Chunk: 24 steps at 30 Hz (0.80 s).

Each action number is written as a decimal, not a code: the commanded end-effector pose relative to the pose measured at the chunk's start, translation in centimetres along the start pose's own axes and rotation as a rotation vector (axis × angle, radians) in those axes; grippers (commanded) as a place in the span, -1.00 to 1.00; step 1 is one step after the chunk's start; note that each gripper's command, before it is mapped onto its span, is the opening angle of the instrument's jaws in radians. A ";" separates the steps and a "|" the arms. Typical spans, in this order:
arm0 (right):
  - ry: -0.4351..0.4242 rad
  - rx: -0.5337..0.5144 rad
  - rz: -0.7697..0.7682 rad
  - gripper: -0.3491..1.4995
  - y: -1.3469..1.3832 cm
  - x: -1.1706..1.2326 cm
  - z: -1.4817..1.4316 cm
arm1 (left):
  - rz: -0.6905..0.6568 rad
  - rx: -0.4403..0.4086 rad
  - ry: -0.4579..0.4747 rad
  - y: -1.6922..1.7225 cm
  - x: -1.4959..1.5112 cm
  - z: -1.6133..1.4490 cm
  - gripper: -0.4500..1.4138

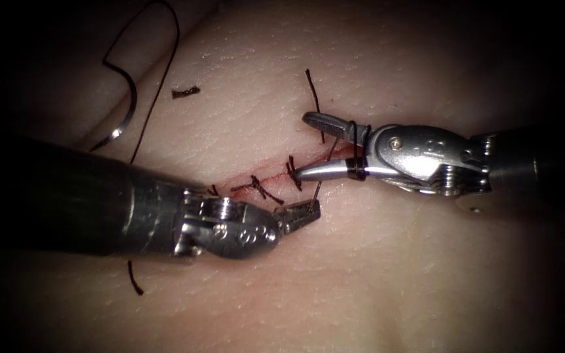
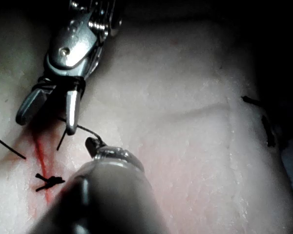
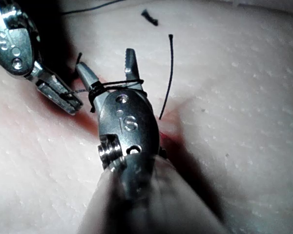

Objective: Wound Closure

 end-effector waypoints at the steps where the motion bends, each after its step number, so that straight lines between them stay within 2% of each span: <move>1: -0.012 -0.021 0.009 0.25 -0.05 -0.04 0.07 | -0.005 -0.001 -0.001 0.05 0.00 0.05 -1.00; 11: -0.077 -0.182 0.003 0.27 0.19 -0.08 0.16 | -0.034 0.005 -0.011 -0.04 0.02 0.12 -1.00; 24: -0.116 -0.255 -0.027 0.27 0.33 -0.14 0.32 | -0.045 0.004 -0.016 -0.18 0.01 0.14 -1.00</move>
